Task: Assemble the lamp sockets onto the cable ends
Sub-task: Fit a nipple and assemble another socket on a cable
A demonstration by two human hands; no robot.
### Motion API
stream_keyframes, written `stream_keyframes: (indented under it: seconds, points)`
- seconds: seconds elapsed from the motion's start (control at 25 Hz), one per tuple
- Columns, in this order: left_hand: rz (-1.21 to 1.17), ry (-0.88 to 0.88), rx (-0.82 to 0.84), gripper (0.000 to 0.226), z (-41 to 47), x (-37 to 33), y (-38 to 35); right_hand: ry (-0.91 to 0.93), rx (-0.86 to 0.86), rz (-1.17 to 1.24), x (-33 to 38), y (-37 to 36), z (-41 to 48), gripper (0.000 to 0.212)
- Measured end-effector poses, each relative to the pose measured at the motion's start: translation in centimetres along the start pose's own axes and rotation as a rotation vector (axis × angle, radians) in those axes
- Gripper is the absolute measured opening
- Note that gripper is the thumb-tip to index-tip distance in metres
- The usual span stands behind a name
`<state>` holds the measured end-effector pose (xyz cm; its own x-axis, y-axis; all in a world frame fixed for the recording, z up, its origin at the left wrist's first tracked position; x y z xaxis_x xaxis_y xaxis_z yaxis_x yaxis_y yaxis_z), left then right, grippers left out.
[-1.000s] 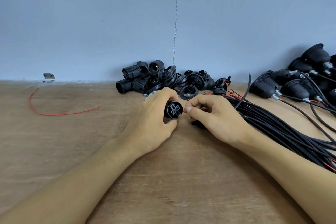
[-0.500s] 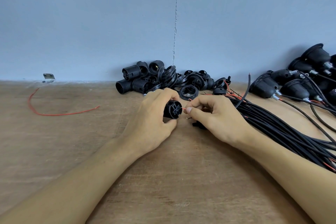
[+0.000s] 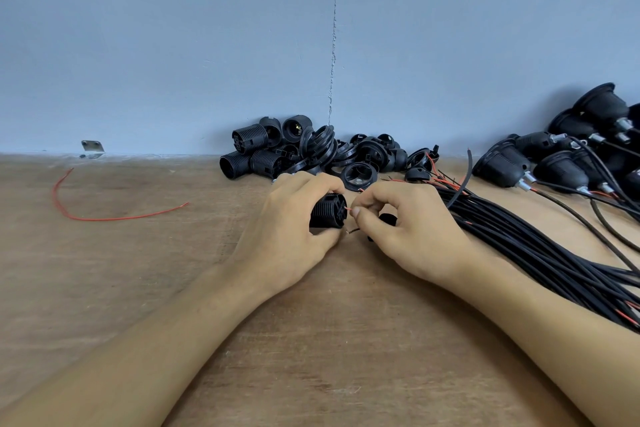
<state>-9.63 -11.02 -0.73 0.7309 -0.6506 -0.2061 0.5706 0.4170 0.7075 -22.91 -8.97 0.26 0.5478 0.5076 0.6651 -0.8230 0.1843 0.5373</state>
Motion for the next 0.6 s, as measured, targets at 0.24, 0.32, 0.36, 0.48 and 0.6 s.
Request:
stream_keyframes:
  seconds: [0.24,0.32,0.36,0.48,0.6]
  points:
    - [0.017,-0.006,0.012,0.042,0.0,0.1,-0.1,0.122,0.072,-0.125,1.0,-0.7,-0.2,0.008]
    - [-0.004,-0.014,0.034,0.041,0.0,0.0,-0.3,0.131,0.077,-0.14,0.8,-0.8,-0.2,0.007]
    - [-0.016,-0.017,0.043,0.041,0.1,0.0,-0.3,0.128,0.07,-0.135,0.7,-0.8,-0.2,0.008]
    - [-0.046,-0.022,0.059,0.043,0.0,-0.2,-0.3,0.095,0.039,-0.092,0.1,-0.7,-0.1,0.012]
    - [-0.049,-0.034,0.046,0.046,-0.1,-0.6,-0.2,0.06,0.002,-0.052,-0.2,-0.5,-0.1,0.017]
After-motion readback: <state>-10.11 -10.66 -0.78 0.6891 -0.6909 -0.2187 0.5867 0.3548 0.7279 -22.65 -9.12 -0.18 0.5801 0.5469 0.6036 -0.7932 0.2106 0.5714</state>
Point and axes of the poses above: each hand's wrist, its own z-axis towards the middle knuckle, its own y-axis out of the back of the hand, x = y × z, the point moved 10 cm from there along z, towards the middle knuckle, and after that the axes turned 15 degrees about z, right-handed, at the moved point
